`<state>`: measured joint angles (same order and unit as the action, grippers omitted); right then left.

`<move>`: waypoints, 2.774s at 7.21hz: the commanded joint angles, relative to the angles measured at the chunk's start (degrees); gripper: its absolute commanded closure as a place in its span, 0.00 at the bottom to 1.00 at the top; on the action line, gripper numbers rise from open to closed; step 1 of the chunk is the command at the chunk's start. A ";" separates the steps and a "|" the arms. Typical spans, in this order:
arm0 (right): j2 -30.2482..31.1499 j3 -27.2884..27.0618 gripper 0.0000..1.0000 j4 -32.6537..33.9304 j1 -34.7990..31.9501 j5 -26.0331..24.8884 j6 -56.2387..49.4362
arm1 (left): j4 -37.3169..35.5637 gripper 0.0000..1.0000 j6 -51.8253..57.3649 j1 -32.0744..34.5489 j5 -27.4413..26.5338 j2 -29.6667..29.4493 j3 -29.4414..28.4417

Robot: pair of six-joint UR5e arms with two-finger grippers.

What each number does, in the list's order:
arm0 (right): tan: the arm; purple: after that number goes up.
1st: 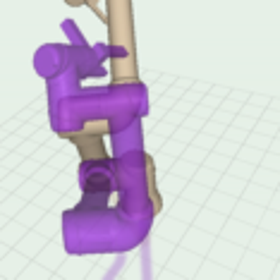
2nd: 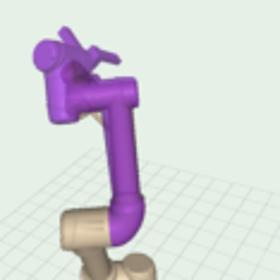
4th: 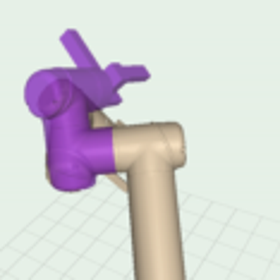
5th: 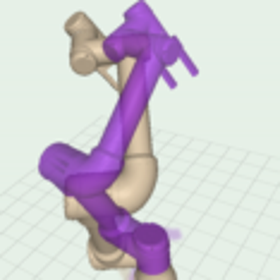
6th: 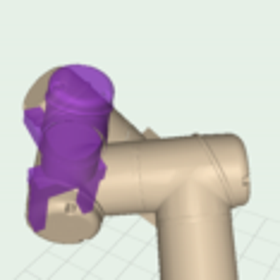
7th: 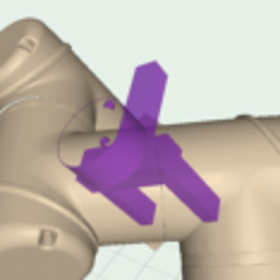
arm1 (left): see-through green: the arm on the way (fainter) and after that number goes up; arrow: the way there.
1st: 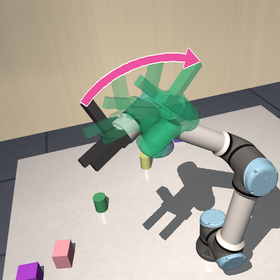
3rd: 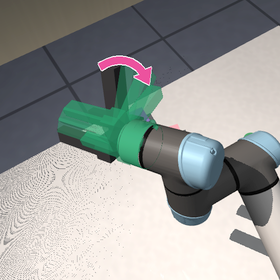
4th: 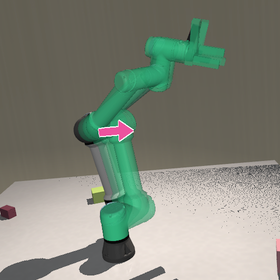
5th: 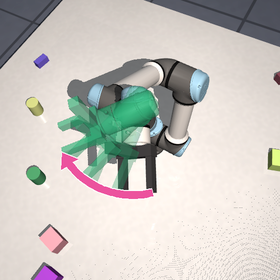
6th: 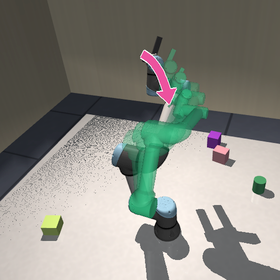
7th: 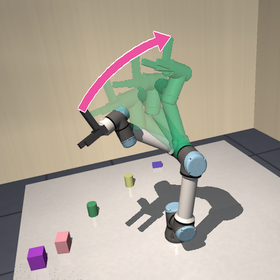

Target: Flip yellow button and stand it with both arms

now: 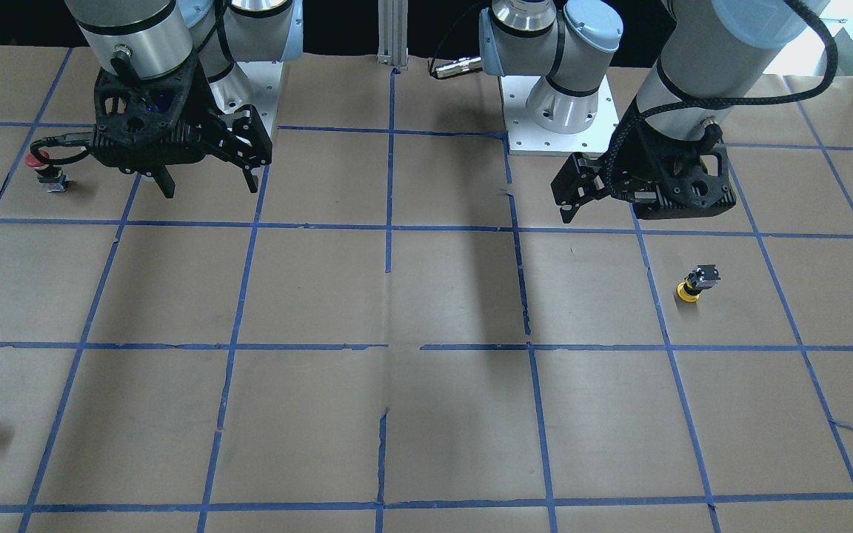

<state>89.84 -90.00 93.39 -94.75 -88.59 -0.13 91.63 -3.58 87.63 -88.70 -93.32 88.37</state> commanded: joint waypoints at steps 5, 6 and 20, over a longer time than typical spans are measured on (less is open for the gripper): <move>-0.01 0.00 0.00 -0.05 0.00 0.00 -0.05 | 0.31 0.00 0.24 -0.88 -2.35 0.42 -1.10; -0.01 0.00 0.00 -0.05 0.00 0.00 -0.05 | 0.22 0.00 0.24 -1.31 -3.40 0.42 -1.01; -0.01 0.00 0.00 -0.05 0.00 -0.09 0.04 | -23.32 0.00 29.59 -33.05 -2.89 -1.25 24.54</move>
<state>89.84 -90.07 93.34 -94.75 -88.68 -0.09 70.99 24.58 55.08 -91.61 -94.55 109.81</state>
